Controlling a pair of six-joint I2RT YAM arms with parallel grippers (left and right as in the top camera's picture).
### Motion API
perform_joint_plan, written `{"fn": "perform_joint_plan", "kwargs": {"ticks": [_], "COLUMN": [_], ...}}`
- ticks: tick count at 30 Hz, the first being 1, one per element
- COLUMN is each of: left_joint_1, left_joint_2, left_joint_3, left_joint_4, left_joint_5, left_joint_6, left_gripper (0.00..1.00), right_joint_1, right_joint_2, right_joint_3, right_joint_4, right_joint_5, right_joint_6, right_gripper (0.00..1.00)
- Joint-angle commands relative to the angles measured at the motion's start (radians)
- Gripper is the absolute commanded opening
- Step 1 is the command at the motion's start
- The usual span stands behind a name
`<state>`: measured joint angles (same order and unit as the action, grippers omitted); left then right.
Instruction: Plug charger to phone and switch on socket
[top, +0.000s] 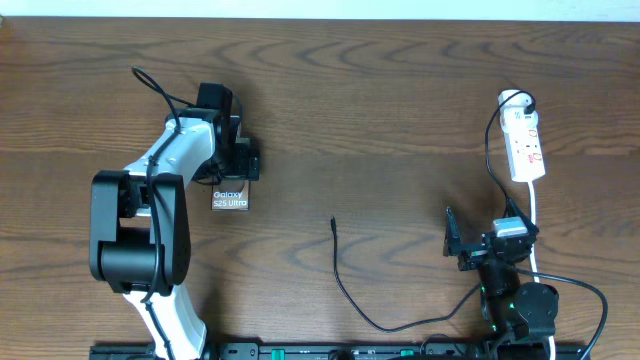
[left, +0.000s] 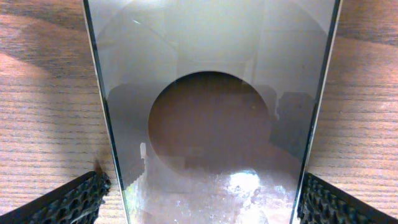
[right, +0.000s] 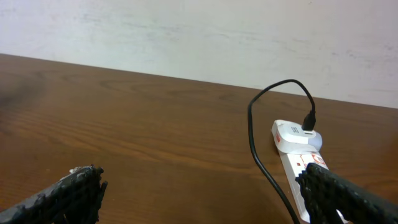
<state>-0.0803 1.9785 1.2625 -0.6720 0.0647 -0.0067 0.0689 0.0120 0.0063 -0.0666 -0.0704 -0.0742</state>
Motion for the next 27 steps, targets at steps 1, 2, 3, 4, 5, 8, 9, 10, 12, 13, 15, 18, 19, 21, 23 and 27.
{"fn": "perform_joint_plan", "kwargs": {"ticks": [1, 2, 3, 4, 5, 8, 9, 10, 12, 13, 15, 18, 19, 21, 23, 27], "left_joint_1": [-0.006, -0.006, -0.006, -0.006, -0.006, -0.006, -0.006, -0.006, -0.006, -0.006, -0.006, -0.006, -0.006, -0.006, -0.006, -0.006], "left_joint_2": [0.042, 0.042, 0.042, 0.042, 0.042, 0.042, 0.042, 0.042, 0.042, 0.042, 0.042, 0.042, 0.042, 0.042, 0.042, 0.042], "left_joint_3": [-0.048, -0.048, -0.048, -0.048, -0.048, -0.048, -0.048, -0.048, -0.048, -0.048, -0.048, -0.048, -0.048, -0.048, -0.048, -0.048], "left_joint_4": [-0.006, -0.006, -0.006, -0.006, -0.006, -0.006, -0.006, -0.005, 0.001, 0.004, 0.01, 0.016, 0.017, 0.022, 0.026, 0.031], "left_joint_5": [-0.005, -0.005, -0.005, -0.005, -0.005, -0.005, -0.005, -0.005, -0.005, -0.005, -0.005, -0.005, -0.005, -0.005, -0.005, -0.005], "left_joint_6": [-0.002, -0.002, -0.002, -0.002, -0.002, -0.002, -0.002, -0.002, -0.001, -0.001, 0.001, 0.003, 0.003, 0.002, 0.002, 0.002], "left_gripper": [0.99, 0.99, 0.98, 0.98, 0.97, 0.97, 0.97, 0.98, 0.98, 0.98, 0.98, 0.98, 0.98, 0.98, 0.98, 0.98], "right_joint_1": [0.002, 0.002, 0.002, 0.002, 0.002, 0.002, 0.002, 0.002, 0.002, 0.002, 0.002, 0.002, 0.002, 0.002, 0.002, 0.002], "right_joint_2": [-0.006, -0.006, -0.006, -0.006, -0.006, -0.006, -0.006, -0.006, -0.006, -0.006, -0.006, -0.006, -0.006, -0.006, -0.006, -0.006], "right_joint_3": [-0.001, -0.001, -0.001, -0.001, -0.001, -0.001, -0.001, -0.001, -0.001, -0.001, -0.001, -0.001, -0.001, -0.001, -0.001, -0.001], "right_joint_4": [-0.005, -0.005, -0.005, -0.005, -0.005, -0.005, -0.005, -0.005, -0.005, -0.005, -0.005, -0.005, -0.005, -0.005, -0.005, -0.005], "right_joint_5": [0.008, 0.008, 0.008, 0.008, 0.008, 0.008, 0.008, 0.008, 0.008, 0.008, 0.008, 0.008, 0.008, 0.008, 0.008, 0.008], "right_joint_6": [-0.013, -0.013, -0.013, -0.013, -0.013, -0.013, -0.013, -0.013, -0.013, -0.013, -0.013, -0.013, -0.013, -0.013, -0.013, -0.013], "right_gripper": [0.99, 0.99, 0.99, 0.99, 0.99, 0.99, 0.99, 0.99, 0.99, 0.99, 0.99, 0.99, 0.99, 0.99, 0.99, 0.99]}}
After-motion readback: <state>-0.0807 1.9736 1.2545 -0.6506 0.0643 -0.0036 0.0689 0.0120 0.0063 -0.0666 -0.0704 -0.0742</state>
